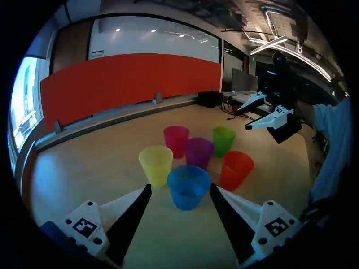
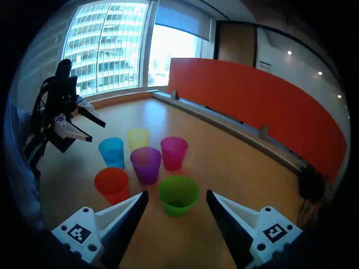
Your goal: Pour water
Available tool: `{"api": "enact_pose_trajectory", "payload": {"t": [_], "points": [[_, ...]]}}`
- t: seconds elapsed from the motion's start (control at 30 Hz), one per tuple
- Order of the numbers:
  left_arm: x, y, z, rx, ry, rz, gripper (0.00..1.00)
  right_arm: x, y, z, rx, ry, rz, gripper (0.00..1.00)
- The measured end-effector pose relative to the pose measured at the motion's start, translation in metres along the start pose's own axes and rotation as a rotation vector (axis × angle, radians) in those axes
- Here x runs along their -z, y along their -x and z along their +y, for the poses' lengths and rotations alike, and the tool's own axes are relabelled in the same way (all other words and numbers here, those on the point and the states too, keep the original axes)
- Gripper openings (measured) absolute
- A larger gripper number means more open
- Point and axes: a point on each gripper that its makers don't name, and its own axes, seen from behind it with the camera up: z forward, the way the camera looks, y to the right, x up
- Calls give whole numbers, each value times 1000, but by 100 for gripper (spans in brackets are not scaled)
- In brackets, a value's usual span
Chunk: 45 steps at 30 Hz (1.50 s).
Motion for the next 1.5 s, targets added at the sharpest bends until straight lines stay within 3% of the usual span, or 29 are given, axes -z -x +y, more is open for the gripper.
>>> {"api": "enact_pose_trajectory", "payload": {"t": [0.4,0.7,1.5], "points": [[-16,25,-1,-14,2,-63,97,-20,23,-3,5,-10,-46,100],[-26,34,5,-17,38,-99,97,-34,33,-3,7,-17,-70,100],[-58,26,14,-21,82,-111,97,-59,39,1,21,-28,-93,100]]}}
